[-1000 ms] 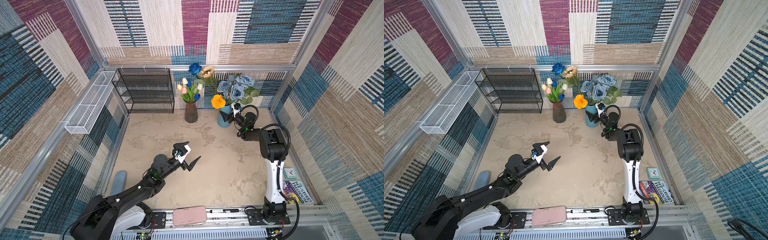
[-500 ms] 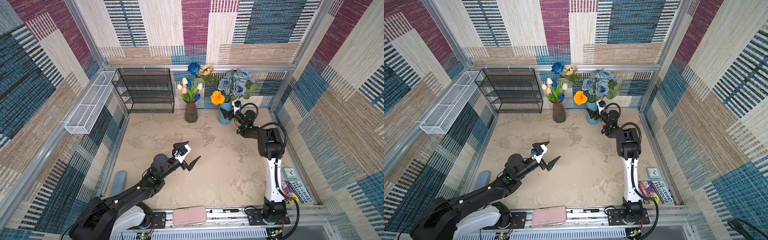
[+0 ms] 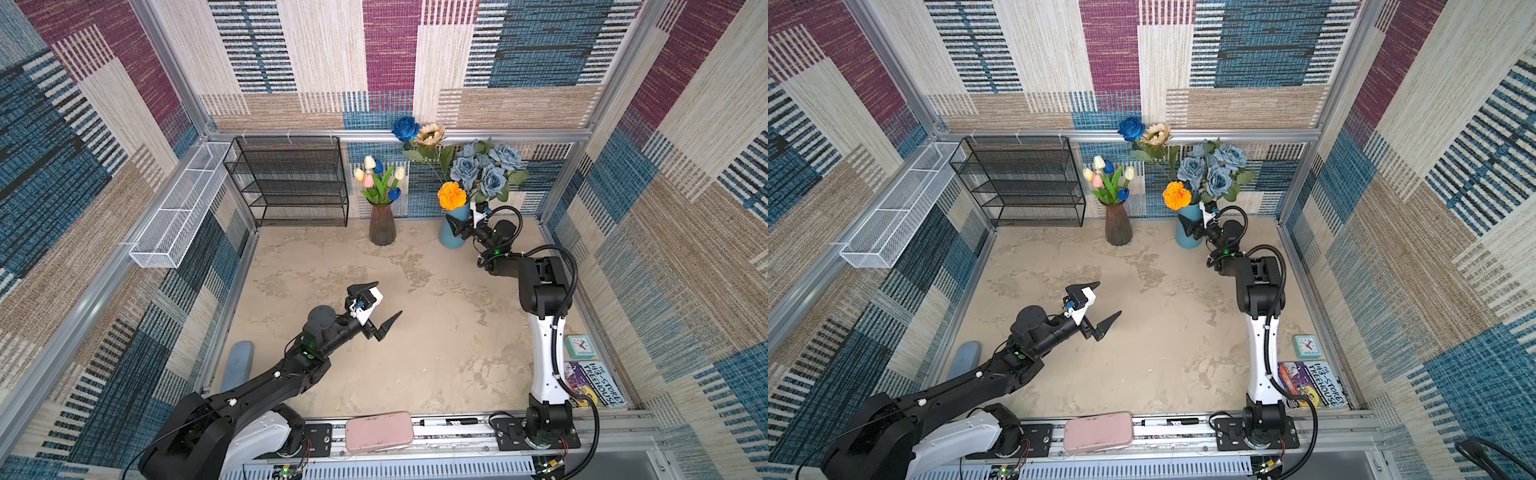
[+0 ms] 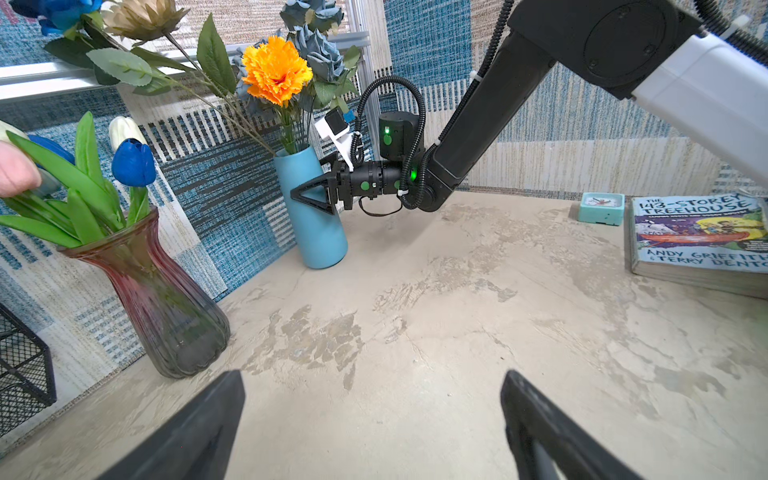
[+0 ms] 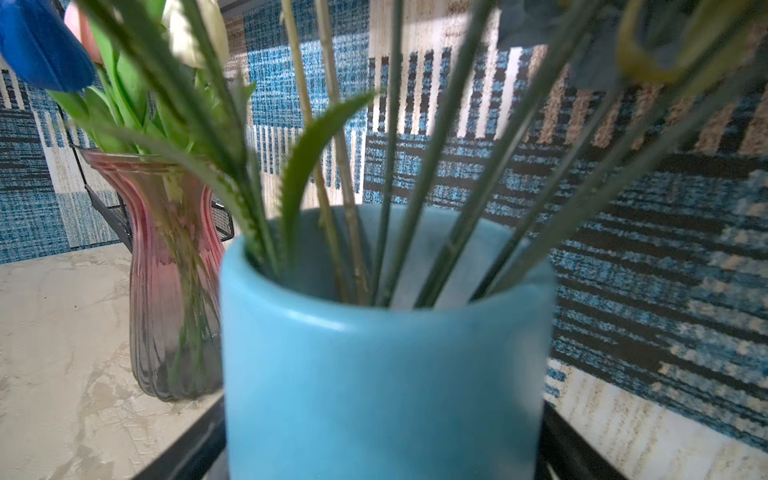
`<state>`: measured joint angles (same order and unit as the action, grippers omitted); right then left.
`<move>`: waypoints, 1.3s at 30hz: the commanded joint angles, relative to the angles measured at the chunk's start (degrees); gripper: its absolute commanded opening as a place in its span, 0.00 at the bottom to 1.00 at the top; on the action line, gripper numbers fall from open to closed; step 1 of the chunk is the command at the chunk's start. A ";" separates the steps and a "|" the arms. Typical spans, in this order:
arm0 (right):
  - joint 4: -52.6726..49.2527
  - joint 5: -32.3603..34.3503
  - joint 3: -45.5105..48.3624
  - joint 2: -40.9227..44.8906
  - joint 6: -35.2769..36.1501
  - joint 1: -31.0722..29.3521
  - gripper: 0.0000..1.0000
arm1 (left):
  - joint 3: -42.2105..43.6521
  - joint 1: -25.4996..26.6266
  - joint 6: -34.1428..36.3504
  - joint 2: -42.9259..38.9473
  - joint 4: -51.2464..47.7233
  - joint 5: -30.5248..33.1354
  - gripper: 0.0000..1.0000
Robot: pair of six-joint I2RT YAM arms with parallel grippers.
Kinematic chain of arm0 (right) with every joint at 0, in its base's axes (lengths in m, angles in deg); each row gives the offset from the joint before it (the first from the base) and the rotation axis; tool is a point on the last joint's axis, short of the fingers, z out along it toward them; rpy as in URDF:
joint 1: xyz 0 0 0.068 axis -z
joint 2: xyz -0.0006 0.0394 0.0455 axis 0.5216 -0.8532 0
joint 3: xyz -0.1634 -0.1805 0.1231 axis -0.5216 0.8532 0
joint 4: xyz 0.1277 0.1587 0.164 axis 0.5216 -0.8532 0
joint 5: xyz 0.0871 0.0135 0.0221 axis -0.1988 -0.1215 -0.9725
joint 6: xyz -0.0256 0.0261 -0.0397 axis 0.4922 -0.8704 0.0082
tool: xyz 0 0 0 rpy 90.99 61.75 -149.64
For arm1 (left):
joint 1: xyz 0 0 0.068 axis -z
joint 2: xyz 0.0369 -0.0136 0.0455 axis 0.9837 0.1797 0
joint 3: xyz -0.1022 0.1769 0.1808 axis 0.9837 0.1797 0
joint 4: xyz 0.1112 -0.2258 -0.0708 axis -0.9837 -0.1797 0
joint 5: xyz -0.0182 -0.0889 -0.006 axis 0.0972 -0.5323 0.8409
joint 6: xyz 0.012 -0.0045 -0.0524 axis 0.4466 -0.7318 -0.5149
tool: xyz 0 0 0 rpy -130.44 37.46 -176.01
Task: Arrange the flowers into the vase
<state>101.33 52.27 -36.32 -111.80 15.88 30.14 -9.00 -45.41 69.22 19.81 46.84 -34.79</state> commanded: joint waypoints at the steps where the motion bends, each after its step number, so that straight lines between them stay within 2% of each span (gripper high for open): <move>1: 3.42 1.13 -0.13 -0.03 0.43 0.16 0.86 | -0.92 -0.09 0.43 0.15 0.25 -0.88 0.99; 6: 4.28 2.02 0.87 0.37 -0.23 0.58 0.99 | -1.73 -0.05 0.32 -0.04 -0.28 -0.98 0.99; 15: 5.24 2.49 4.58 2.78 0.03 1.04 1.00 | -2.17 -0.05 0.35 -0.47 -0.94 -0.58 0.99; 19: 5.18 4.68 8.80 6.30 0.20 1.12 1.00 | -1.21 -0.29 -1.09 -0.73 0.66 3.36 0.99; 25: 5.74 4.62 16.76 12.16 2.05 1.21 1.00 | 1.63 -2.86 -3.55 -1.74 6.84 6.63 0.99; 29: 10.27 6.47 26.91 19.16 2.18 1.19 1.00 | 3.37 -5.79 -4.21 -2.11 8.70 15.20 0.99; 31: 10.92 7.95 32.85 24.75 2.57 0.83 1.00 | 3.71 -7.48 -5.30 -2.74 7.52 23.56 0.99; 34: 8.59 15.54 42.87 35.82 4.43 -1.12 1.00 | 3.41 -10.60 -6.46 -3.02 3.60 38.43 0.99; 36: 6.10 25.17 49.74 44.09 6.23 -3.73 1.00 | 3.34 -12.40 -5.42 -3.08 0.40 45.69 0.99; 39: -1.11 40.24 56.76 54.06 5.17 -6.77 1.00 | 2.29 -16.00 -6.85 -3.34 -7.10 49.58 0.99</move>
<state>105.59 75.00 16.11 -63.60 20.89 24.83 -5.83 -59.22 66.03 16.67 46.30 4.20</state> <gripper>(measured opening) 1.000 0.988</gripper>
